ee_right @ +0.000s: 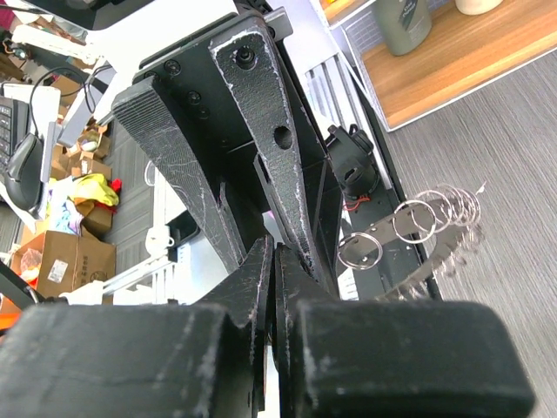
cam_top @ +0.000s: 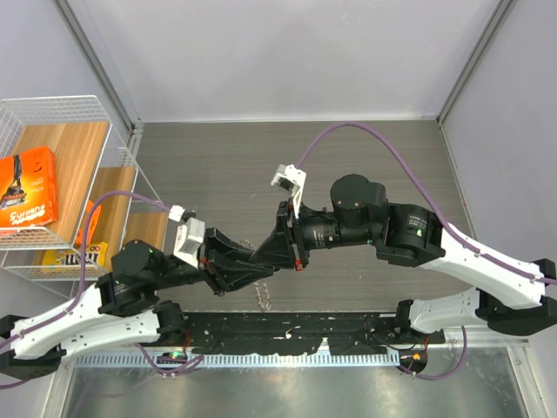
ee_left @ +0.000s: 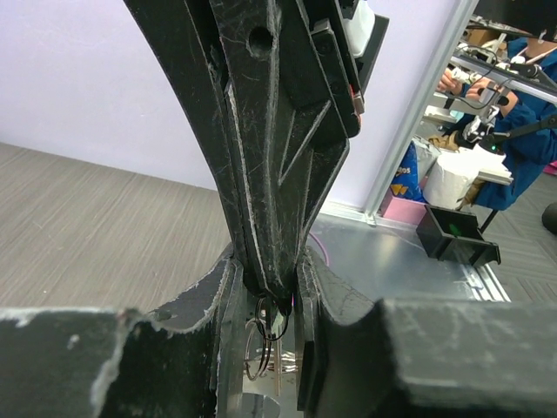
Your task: Put the keys on the keyring
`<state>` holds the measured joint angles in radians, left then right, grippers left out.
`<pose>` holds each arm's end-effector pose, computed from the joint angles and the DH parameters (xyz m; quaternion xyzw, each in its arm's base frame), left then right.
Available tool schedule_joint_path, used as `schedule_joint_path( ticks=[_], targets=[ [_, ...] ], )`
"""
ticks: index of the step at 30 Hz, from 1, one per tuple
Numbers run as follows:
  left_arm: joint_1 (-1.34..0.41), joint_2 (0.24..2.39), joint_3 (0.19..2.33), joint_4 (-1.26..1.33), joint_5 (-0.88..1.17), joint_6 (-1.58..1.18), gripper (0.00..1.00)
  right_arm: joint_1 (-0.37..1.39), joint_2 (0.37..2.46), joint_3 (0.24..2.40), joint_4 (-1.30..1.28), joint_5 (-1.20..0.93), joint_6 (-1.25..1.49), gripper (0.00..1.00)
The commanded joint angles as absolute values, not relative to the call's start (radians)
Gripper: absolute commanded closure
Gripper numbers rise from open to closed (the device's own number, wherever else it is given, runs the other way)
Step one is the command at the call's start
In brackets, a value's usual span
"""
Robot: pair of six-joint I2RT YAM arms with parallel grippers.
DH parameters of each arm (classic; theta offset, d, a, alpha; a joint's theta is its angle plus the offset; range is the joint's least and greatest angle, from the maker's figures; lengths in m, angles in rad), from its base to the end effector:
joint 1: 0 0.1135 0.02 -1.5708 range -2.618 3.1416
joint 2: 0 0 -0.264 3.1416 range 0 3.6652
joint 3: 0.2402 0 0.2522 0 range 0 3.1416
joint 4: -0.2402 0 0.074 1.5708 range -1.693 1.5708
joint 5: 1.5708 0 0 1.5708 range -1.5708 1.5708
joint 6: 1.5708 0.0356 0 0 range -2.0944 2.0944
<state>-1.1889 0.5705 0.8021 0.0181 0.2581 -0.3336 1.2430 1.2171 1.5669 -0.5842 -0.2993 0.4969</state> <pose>0.0391 -0.1217 0.3975 0.3448 0.5115 -0.5974 0.5125 0.0684 0.2336 0.4764 -0.3689 0.6891 0.5437 0.3056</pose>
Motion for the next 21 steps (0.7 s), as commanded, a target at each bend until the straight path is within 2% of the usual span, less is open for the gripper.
schedule_joint_path(
  ticks=[1, 5, 6, 8, 10, 21],
  targets=[
    [-1.186, 0.546, 0.815, 0.12, 0.268, -0.322, 1.0, 1.252, 1.158, 1.563, -0.505, -0.276, 0.505, 0.94],
    [-1.186, 0.532, 0.811, 0.133, 0.284, -0.331, 1.0, 1.252, 1.108, 1.543, -0.499, -0.239, 0.5, 0.73],
    [-1.186, 0.529, 0.813, 0.135, 0.288, -0.334, 1.0, 1.252, 1.098, 1.537, -0.499, -0.226, 0.5, 0.63],
    [-1.186, 0.523, 0.811, 0.141, 0.299, -0.339, 1.0, 1.252, 1.069, 1.52, -0.492, -0.206, 0.497, 0.58],
    [-1.186, 0.519, 0.81, 0.143, 0.305, -0.344, 1.0, 1.253, 1.039, 1.503, -0.491, -0.187, 0.489, 0.55],
    [-1.184, 0.517, 0.792, 0.114, 0.275, -0.338, 1.0, 1.246, 0.979, 1.436, -0.522, -0.107, 0.474, 0.53]
  ],
)
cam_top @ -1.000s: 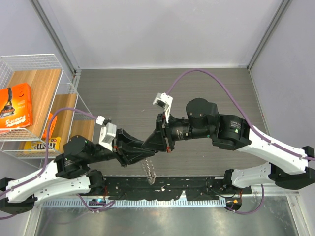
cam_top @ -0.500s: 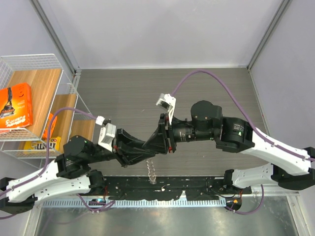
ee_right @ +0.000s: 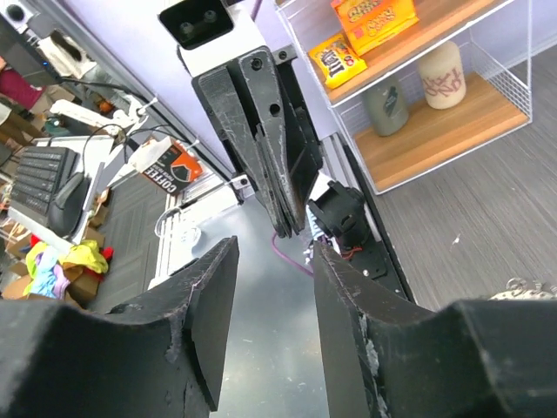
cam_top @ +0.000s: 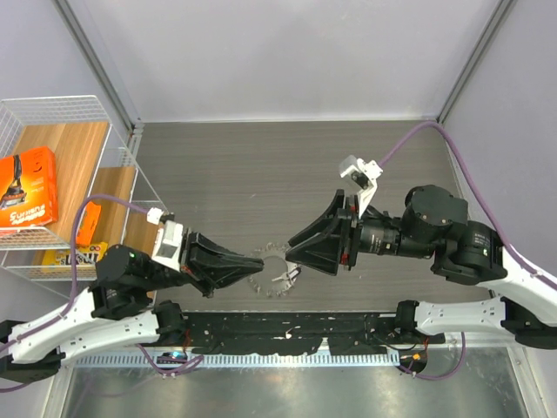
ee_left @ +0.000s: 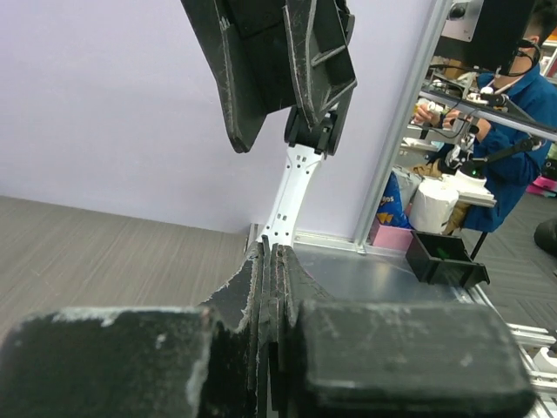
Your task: Put the keys on the keyring
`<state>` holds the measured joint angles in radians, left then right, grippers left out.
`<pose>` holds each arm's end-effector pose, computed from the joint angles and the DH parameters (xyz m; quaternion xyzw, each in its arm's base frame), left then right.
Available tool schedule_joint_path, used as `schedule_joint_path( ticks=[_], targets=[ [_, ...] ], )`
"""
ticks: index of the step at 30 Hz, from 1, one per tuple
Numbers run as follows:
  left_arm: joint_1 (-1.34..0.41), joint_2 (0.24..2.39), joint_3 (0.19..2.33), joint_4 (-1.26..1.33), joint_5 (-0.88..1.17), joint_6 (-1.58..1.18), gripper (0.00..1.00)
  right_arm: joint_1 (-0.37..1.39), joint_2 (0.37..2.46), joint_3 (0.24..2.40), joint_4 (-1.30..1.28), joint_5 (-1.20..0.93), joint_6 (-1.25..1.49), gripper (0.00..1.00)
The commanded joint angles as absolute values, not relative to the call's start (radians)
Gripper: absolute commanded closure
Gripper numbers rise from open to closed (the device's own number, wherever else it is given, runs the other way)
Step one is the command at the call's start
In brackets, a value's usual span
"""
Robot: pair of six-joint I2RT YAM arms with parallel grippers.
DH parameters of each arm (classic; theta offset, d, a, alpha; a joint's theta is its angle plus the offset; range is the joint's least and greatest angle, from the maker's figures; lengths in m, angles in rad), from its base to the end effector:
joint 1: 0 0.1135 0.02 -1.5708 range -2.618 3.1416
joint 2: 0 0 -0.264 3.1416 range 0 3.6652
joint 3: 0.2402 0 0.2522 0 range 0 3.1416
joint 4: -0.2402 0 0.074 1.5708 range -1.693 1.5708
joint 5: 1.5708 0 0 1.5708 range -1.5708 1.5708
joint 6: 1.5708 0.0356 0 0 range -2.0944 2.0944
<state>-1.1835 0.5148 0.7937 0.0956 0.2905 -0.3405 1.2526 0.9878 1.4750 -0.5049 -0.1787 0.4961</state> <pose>0.0320 -0.1055 0.4081 0.3371 0.4595 -0.6235 0.5353 0.0478 0.1654 0.4997 -0.3205 0.6372 0.5763 0.3990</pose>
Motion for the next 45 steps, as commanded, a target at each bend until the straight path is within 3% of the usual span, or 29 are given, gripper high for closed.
schedule_joint_path(
  ticks=[1, 7, 12, 18, 21, 30, 45],
  targets=[
    [-1.186, 0.512, 0.79, 0.097, 0.262, -0.336, 1.0, 1.244, 0.96, 1.418, -0.526, -0.092, 0.476, 0.53],
    [-1.186, 0.499, 0.785, -0.032, 0.129, -0.328, 1.0, 1.16, 0.897, 1.169, -0.528, -0.041, 0.532, 0.5],
    [-1.186, 0.537, 0.772, -0.126, 0.009, -0.347, 0.72, 1.095, 0.877, 0.944, -0.509, 0.046, 0.597, 0.46],
    [-1.186, 0.691, 0.791, -0.247, -0.195, -0.385, 0.52, 1.043, 0.802, 0.77, -0.508, 0.17, 0.667, 0.37],
    [-1.163, 0.834, 0.833, -0.302, -0.233, -0.403, 0.48, 1.039, 0.782, 0.718, -0.508, 0.192, 0.692, 0.37],
    [-1.016, 1.202, 0.9, -0.346, -0.088, -0.54, 0.47, 1.039, 0.684, 0.652, -0.551, 0.239, 0.706, 0.35],
    [-0.991, 1.537, 0.979, -0.35, 0.034, -0.578, 0.32, 1.039, 0.588, 0.594, -0.546, 0.227, 0.693, 0.31]
  ],
)
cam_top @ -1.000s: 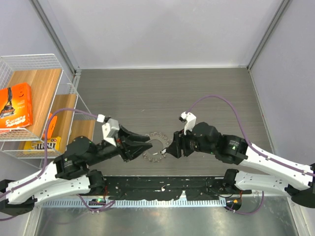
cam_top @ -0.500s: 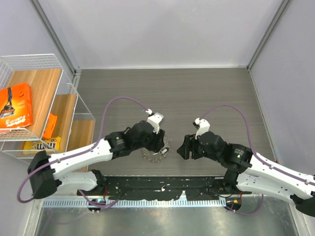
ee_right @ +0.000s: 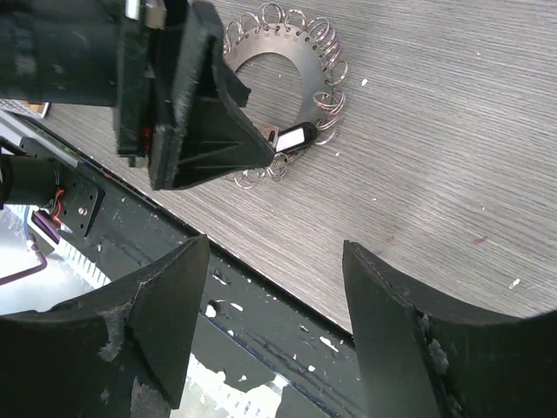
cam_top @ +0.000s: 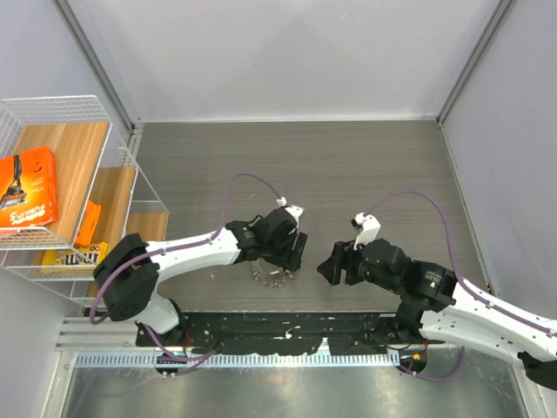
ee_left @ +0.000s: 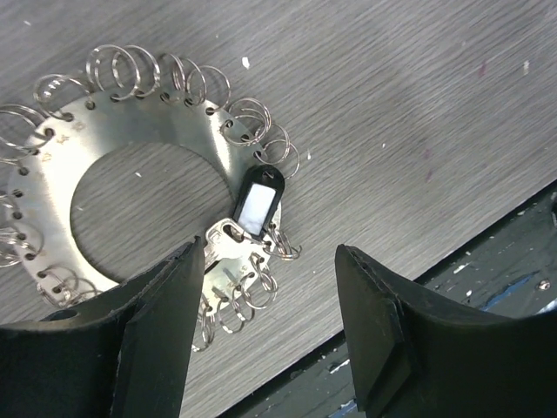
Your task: Put the keys on the keyring
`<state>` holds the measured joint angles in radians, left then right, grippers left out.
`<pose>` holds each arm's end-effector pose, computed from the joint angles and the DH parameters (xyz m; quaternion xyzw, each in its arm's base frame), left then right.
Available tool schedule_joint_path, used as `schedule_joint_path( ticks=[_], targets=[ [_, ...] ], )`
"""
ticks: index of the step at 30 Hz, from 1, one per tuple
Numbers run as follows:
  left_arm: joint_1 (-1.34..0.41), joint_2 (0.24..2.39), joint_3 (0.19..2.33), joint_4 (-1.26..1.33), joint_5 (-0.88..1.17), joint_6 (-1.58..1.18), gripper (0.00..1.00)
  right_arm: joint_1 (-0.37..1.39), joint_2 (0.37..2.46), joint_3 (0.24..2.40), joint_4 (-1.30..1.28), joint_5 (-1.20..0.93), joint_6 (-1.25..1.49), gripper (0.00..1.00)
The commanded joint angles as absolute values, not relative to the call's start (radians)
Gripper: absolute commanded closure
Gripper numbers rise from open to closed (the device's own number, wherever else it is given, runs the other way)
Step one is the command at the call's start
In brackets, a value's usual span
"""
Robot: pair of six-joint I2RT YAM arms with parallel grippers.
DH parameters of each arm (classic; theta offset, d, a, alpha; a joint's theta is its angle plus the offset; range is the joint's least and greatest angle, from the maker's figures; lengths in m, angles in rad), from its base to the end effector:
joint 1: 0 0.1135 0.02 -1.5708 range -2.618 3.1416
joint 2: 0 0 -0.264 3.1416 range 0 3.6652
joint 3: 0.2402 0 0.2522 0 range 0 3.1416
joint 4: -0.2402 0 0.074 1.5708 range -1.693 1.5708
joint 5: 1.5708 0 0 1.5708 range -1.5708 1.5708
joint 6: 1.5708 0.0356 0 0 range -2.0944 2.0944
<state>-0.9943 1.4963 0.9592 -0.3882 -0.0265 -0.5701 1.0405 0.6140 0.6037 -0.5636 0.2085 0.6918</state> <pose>0.1684 -0.2572 0.2154 0.1955 0.9279 -0.2146 0.2338 0.0778 0.1181 0.2640 -0.1025 0.8689 0.3030 0.3776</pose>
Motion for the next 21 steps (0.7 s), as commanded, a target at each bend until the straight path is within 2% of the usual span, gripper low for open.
schedule_joint_path(
  ticks=[1, 14, 21],
  targets=[
    [-0.991, 1.546, 0.98, -0.347, 0.035, -0.575, 0.32, 1.039, 0.584, 0.591, -0.545, 0.227, 0.692, 0.3],
    [-0.989, 1.695, 1.043, -0.351, 0.009, -0.532, 0.3, 1.039, 0.554, 0.558, -0.511, 0.189, 0.692, 0.3],
    [-0.988, 1.75, 1.075, -0.365, -0.021, -0.512, 0.37, 1.039, 0.552, 0.548, -0.497, 0.176, 0.692, 0.3]
  ],
)
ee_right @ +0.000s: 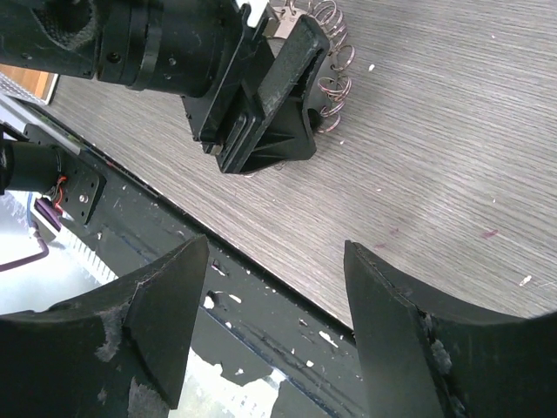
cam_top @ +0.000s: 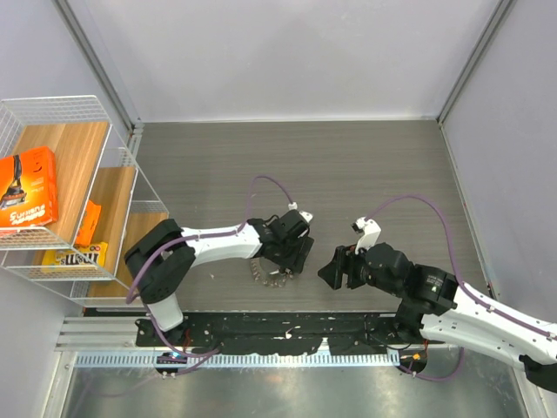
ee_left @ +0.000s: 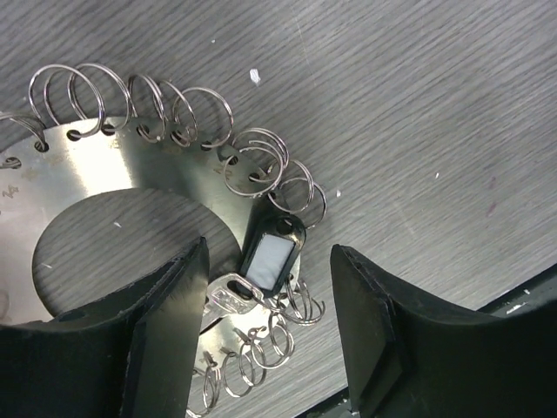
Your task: Put the keys on the keyring
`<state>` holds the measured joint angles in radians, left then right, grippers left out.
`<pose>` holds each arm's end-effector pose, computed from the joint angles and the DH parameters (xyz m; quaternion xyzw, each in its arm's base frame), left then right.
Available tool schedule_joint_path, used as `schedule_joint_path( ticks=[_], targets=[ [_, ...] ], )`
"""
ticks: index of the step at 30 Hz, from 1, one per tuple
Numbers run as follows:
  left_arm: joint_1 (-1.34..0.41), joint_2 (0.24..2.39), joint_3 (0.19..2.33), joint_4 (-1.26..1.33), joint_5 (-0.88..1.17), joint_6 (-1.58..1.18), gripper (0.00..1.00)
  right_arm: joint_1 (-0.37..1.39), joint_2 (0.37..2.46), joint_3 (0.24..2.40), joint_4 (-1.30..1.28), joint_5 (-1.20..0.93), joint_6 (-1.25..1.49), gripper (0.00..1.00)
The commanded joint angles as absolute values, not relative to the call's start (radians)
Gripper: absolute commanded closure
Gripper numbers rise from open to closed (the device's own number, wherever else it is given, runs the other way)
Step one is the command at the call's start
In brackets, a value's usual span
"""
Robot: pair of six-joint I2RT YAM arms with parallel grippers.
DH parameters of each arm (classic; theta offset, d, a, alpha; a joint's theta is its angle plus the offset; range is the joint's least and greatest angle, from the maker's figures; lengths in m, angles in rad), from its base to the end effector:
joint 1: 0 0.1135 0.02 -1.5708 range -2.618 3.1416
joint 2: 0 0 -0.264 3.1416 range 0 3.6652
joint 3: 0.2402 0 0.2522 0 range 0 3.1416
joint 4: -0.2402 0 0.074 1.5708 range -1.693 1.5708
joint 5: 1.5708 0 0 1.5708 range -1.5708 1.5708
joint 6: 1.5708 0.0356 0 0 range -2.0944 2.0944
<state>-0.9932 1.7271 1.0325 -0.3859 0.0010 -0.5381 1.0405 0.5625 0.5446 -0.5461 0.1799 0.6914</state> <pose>0.1852 -0.2843 0.1669 0.2190 0.9451 -0.1685 0.1746 0.0737 0.1131 0.2516 -0.1088 0.8667 0.3150 0.3712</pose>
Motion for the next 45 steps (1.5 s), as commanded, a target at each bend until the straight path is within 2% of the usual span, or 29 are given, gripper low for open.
schedule_joint_path(
  ticks=[1, 6, 22, 26, 31, 36, 45],
  targets=[
    [-0.985, 1.756, 1.075, -0.362, -0.017, -0.512, 0.38, 1.039, 0.551, 0.548, -0.499, 0.176, 0.692, 0.3],
    [-0.982, 1.767, 1.071, -0.359, -0.015, -0.509, 0.53, 1.039, 0.545, 0.541, -0.496, 0.178, 0.693, 0.3],
    [-0.98, 1.773, 1.032, -0.413, -0.061, -0.534, 0.55, 1.039, 0.537, 0.522, -0.474, 0.149, 0.709, 0.3],
    [-0.98, 1.763, 1.019, -0.423, -0.074, -0.541, 0.65, 1.039, 0.538, 0.52, -0.469, 0.146, 0.71, 0.3],
    [-0.979, 1.778, 1.012, -0.422, -0.058, -0.554, 0.71, 1.039, 0.534, 0.526, -0.469, 0.14, 0.712, 0.3],
    [-0.979, 1.741, 1.003, -0.417, -0.067, -0.558, 1.0, 1.037, 0.523, 0.537, -0.483, 0.14, 0.712, 0.3],
    [-0.98, 1.568, 1.014, -0.486, -0.146, -0.538, 1.0, 1.039, 0.531, 0.554, -0.485, 0.141, 0.71, 0.29]
  ],
)
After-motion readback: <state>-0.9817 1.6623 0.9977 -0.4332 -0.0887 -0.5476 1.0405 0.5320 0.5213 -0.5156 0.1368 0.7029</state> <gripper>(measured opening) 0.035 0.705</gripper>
